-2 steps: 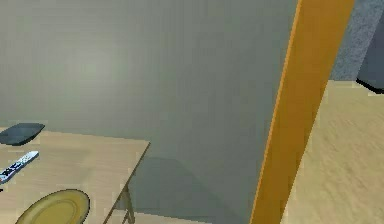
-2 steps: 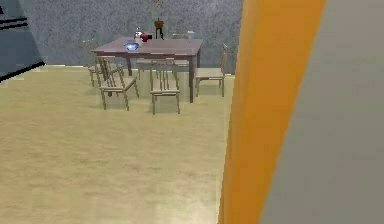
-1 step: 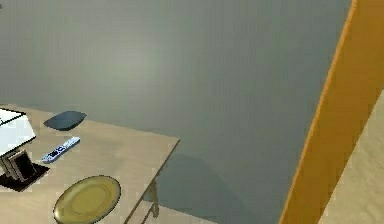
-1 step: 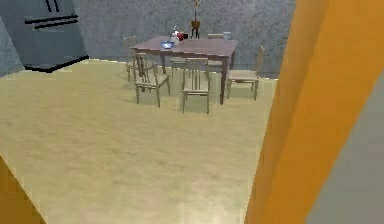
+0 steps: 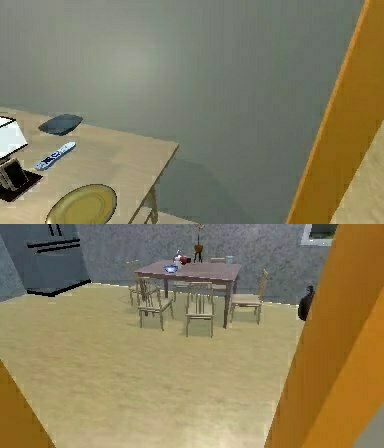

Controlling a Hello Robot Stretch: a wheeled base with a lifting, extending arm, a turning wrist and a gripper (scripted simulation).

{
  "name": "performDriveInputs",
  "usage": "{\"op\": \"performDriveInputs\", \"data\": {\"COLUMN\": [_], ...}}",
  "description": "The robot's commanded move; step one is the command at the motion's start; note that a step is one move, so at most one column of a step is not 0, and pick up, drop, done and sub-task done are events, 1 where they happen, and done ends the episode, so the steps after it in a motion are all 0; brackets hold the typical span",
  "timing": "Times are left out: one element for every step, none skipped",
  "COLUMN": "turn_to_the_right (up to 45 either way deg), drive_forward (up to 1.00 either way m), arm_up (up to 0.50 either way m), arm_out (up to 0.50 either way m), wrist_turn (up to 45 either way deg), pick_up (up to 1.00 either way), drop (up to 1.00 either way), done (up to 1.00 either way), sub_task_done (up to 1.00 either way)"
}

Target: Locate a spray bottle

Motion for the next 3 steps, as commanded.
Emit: {"op": "performDriveInputs", "data": {"turn_to_the_right": [45.0,27.0,3.0], "drive_forward": [0.0,0.0,0.0], "arm_up": [0.0,0.0,0.0], "arm_out": [0.0,0.0,0.0], "wrist_turn": [0.0,0.0,0.0], "pick_up": [0.0,0.0,0.0], "drop": [0.0,0.0,0.0], "done": [0.0,0.0,0.0], "sub_task_done": [0.0,0.0,0.0]}}
